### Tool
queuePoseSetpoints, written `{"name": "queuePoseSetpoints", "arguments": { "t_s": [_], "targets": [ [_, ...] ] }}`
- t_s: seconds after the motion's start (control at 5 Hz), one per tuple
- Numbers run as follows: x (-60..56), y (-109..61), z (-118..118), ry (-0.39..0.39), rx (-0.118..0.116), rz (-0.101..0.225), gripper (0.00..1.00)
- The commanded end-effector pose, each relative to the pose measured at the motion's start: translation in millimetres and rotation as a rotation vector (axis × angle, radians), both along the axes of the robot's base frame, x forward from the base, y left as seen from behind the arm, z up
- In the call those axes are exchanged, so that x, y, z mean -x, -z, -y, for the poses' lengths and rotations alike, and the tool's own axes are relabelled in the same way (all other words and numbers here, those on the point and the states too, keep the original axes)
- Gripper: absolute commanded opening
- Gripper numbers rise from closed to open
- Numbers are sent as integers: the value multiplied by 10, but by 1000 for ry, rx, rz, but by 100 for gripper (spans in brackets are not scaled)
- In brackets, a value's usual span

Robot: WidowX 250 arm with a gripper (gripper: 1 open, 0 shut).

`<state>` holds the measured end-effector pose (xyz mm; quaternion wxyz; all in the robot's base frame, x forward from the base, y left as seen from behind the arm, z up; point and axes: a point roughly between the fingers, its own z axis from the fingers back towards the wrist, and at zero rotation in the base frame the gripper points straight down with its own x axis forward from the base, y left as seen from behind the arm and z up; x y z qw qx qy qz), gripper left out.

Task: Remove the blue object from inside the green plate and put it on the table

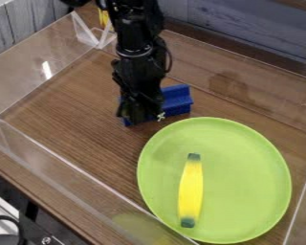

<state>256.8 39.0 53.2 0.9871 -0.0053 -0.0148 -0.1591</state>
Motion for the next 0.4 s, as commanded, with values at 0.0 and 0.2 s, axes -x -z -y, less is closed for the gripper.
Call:
{"name": "queuePoseSetpoints", "arguments": {
  "t_s": [0.0,0.2],
  "targets": [
    [-15,-75,92,-6,-11,33,0],
    [-62,-66,83,4,-13,28,0]
  ]
}}
